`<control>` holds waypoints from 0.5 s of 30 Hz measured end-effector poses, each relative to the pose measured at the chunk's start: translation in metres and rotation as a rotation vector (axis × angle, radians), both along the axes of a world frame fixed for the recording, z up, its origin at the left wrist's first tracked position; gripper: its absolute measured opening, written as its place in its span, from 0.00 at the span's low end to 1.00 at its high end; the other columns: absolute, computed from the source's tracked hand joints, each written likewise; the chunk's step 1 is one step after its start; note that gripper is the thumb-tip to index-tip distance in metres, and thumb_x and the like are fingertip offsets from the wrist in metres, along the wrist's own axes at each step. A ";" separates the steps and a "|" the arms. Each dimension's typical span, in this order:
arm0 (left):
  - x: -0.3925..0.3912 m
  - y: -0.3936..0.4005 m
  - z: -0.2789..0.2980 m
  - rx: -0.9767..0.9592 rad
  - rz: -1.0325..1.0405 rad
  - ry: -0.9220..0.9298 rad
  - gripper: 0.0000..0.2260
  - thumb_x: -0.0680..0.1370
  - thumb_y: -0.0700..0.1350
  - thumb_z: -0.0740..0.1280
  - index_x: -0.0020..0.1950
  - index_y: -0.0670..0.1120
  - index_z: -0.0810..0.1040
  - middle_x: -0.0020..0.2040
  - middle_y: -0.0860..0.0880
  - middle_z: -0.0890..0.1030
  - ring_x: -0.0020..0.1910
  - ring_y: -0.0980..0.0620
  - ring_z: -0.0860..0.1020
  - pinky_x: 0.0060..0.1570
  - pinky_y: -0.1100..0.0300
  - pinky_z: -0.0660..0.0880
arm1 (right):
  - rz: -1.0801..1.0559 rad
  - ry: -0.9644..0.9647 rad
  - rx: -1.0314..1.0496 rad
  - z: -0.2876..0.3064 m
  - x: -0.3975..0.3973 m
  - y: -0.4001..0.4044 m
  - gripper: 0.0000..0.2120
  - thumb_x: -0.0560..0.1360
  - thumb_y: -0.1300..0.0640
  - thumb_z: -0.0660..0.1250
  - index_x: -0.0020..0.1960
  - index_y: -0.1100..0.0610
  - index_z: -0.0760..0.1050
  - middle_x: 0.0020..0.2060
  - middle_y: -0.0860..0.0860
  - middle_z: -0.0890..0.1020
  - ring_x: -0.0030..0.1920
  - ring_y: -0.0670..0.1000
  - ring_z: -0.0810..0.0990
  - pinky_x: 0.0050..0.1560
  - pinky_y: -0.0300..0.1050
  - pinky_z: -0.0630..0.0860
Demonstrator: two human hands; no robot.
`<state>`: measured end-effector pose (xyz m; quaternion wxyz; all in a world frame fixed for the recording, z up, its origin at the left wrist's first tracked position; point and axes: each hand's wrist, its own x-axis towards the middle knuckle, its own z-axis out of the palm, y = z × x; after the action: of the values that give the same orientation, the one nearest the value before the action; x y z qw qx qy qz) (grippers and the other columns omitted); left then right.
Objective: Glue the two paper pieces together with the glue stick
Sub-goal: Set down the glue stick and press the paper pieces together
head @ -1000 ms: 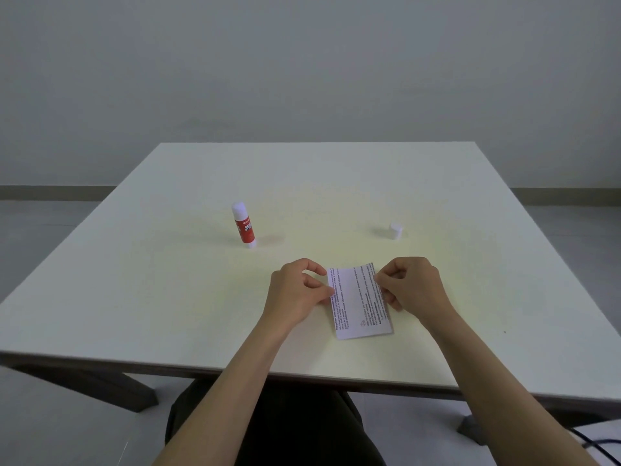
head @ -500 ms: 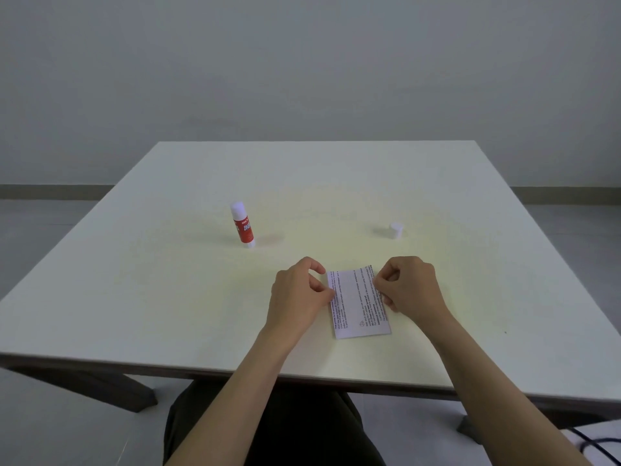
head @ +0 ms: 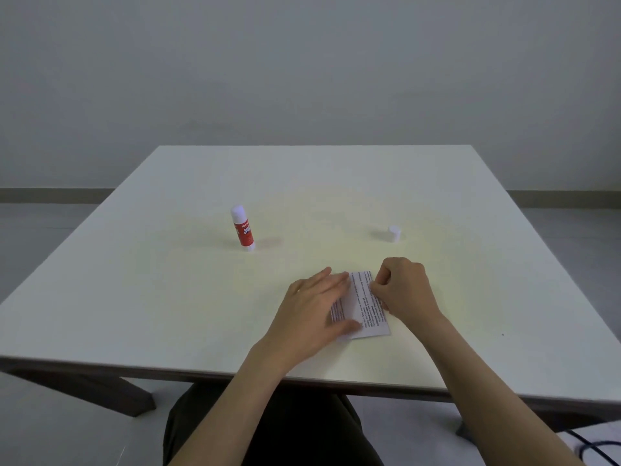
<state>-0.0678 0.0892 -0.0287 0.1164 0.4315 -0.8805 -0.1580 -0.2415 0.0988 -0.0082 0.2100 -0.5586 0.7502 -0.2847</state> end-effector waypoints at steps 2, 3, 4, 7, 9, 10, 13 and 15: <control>0.002 0.001 -0.006 0.037 -0.029 -0.080 0.34 0.75 0.65 0.59 0.76 0.52 0.56 0.78 0.58 0.54 0.77 0.56 0.47 0.73 0.54 0.45 | -0.005 0.026 0.000 -0.001 0.002 0.000 0.06 0.68 0.66 0.63 0.33 0.61 0.71 0.30 0.55 0.77 0.36 0.59 0.79 0.34 0.49 0.75; 0.003 0.001 -0.008 0.049 -0.031 -0.093 0.34 0.75 0.65 0.58 0.77 0.53 0.55 0.78 0.58 0.52 0.77 0.55 0.45 0.74 0.53 0.44 | -0.008 0.039 -0.001 -0.002 0.003 0.000 0.06 0.68 0.66 0.63 0.33 0.61 0.71 0.31 0.55 0.78 0.36 0.58 0.77 0.33 0.46 0.72; 0.005 0.002 -0.010 0.056 -0.032 -0.098 0.34 0.75 0.66 0.56 0.77 0.53 0.53 0.78 0.59 0.51 0.77 0.55 0.44 0.74 0.52 0.43 | -0.010 0.052 -0.006 -0.002 0.004 0.001 0.06 0.69 0.66 0.63 0.34 0.61 0.71 0.32 0.56 0.78 0.36 0.58 0.76 0.32 0.45 0.69; 0.010 -0.003 -0.013 0.056 -0.026 -0.117 0.34 0.75 0.66 0.54 0.77 0.54 0.50 0.78 0.59 0.49 0.77 0.55 0.42 0.75 0.51 0.41 | -0.011 0.103 -0.031 -0.002 0.009 0.005 0.07 0.72 0.64 0.62 0.37 0.66 0.76 0.35 0.58 0.81 0.38 0.58 0.77 0.36 0.49 0.72; 0.017 -0.011 -0.011 0.055 -0.020 -0.134 0.35 0.75 0.66 0.55 0.77 0.53 0.50 0.78 0.59 0.49 0.77 0.55 0.41 0.74 0.49 0.37 | 0.004 0.147 -0.067 -0.003 0.014 0.010 0.10 0.74 0.64 0.60 0.38 0.65 0.76 0.37 0.57 0.79 0.37 0.58 0.76 0.36 0.49 0.71; 0.021 -0.015 -0.009 0.055 -0.026 -0.143 0.35 0.75 0.66 0.55 0.77 0.53 0.50 0.78 0.59 0.49 0.77 0.55 0.40 0.74 0.48 0.36 | 0.017 0.175 -0.092 -0.004 0.016 0.014 0.10 0.75 0.64 0.59 0.39 0.64 0.77 0.39 0.56 0.79 0.39 0.57 0.76 0.37 0.48 0.72; 0.035 -0.024 -0.007 0.056 -0.064 -0.171 0.34 0.75 0.66 0.55 0.77 0.54 0.50 0.78 0.60 0.49 0.77 0.56 0.40 0.73 0.48 0.34 | 0.088 0.314 -0.192 -0.006 0.025 0.029 0.14 0.73 0.69 0.60 0.53 0.62 0.80 0.51 0.53 0.80 0.48 0.56 0.77 0.42 0.46 0.74; 0.044 -0.027 -0.007 0.055 -0.073 -0.178 0.34 0.75 0.66 0.55 0.77 0.54 0.50 0.78 0.60 0.48 0.77 0.56 0.39 0.74 0.47 0.34 | 0.176 0.442 -0.295 -0.005 0.033 0.040 0.17 0.65 0.73 0.65 0.50 0.60 0.82 0.49 0.52 0.84 0.47 0.58 0.79 0.41 0.48 0.74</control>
<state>-0.0242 0.0622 -0.0353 0.0200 0.4144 -0.8978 -0.1475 -0.2084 0.1390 -0.0136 -0.0184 -0.6947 0.6769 -0.2427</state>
